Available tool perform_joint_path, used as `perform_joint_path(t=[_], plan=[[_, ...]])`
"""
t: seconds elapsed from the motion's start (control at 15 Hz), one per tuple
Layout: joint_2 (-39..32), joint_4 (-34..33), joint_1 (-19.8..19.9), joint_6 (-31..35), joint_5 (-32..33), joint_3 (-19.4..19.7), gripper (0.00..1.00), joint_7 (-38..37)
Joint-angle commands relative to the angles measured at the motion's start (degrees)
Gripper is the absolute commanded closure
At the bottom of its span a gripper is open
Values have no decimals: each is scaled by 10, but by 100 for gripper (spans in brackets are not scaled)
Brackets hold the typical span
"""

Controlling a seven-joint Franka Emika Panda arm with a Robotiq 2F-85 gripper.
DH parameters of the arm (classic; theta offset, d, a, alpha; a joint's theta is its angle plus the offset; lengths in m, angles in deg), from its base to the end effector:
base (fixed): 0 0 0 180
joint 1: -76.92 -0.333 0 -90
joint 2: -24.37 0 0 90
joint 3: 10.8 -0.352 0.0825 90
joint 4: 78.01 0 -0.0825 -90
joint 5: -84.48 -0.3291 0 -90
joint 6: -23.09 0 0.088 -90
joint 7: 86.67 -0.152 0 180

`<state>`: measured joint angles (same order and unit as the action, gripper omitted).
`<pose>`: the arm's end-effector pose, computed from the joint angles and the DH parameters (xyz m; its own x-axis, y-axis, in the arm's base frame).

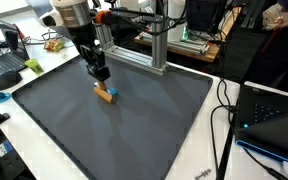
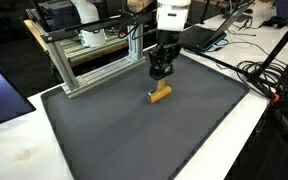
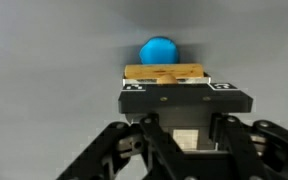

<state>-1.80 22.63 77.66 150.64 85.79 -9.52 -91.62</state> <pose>0.6318 -0.0224 0.3306 0.9943 -0.1051 0.0151 -0.1054 -0.9941 0.0269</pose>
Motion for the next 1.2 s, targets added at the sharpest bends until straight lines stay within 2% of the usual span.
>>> perform_joint_path(t=[0.0,0.27,0.6,1.13], plan=[[-23,-25,-1,-83,-5,-3,78,11],[-30,-37,-5,-134,-1,-3,78,8],[-27,-35,-8,-120,8,2,78,-2],[31,-12,-5,-116,8,9,78,-11]])
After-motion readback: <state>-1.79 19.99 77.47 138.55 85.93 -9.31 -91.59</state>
